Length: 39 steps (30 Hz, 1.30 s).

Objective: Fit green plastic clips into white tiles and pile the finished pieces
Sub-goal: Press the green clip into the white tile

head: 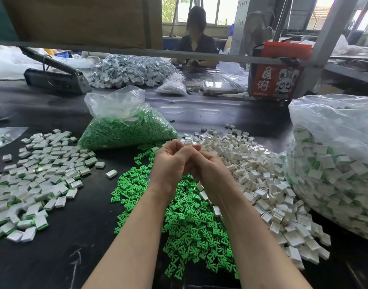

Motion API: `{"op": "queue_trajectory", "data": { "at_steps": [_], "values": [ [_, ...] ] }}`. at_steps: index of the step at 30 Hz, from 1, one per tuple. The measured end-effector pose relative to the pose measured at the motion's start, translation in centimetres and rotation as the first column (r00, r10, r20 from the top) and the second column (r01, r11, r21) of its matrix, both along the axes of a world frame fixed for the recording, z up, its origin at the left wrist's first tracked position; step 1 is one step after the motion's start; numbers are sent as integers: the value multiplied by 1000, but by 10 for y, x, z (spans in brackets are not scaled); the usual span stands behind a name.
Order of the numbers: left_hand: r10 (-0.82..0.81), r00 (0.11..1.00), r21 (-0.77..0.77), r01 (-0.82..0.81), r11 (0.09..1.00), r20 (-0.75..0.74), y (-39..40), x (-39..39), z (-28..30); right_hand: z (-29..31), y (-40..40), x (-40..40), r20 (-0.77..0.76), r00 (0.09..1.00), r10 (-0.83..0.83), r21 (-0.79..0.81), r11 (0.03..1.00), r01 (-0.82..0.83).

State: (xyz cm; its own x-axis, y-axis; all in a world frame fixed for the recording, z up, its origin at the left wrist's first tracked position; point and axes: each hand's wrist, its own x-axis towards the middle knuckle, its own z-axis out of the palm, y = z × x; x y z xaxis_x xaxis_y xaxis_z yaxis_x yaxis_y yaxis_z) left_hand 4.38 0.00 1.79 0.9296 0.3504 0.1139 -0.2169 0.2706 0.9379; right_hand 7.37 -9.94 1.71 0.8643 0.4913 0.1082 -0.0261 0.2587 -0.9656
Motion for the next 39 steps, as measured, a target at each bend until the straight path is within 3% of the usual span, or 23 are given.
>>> {"op": "queue_trajectory", "data": {
  "at_steps": [16, 39],
  "values": [
    [-14, 1000, -65, 15, 998, 16, -1, 3, -5, -1, 1, -2, -4, 999, -32, -24, 999, 31],
    [0, 1000, -26, 0, 1000, 4, 0, 6, -12, -4, 2, -1, -10, 999, -47, -56, 997, 46]
  ]
}}
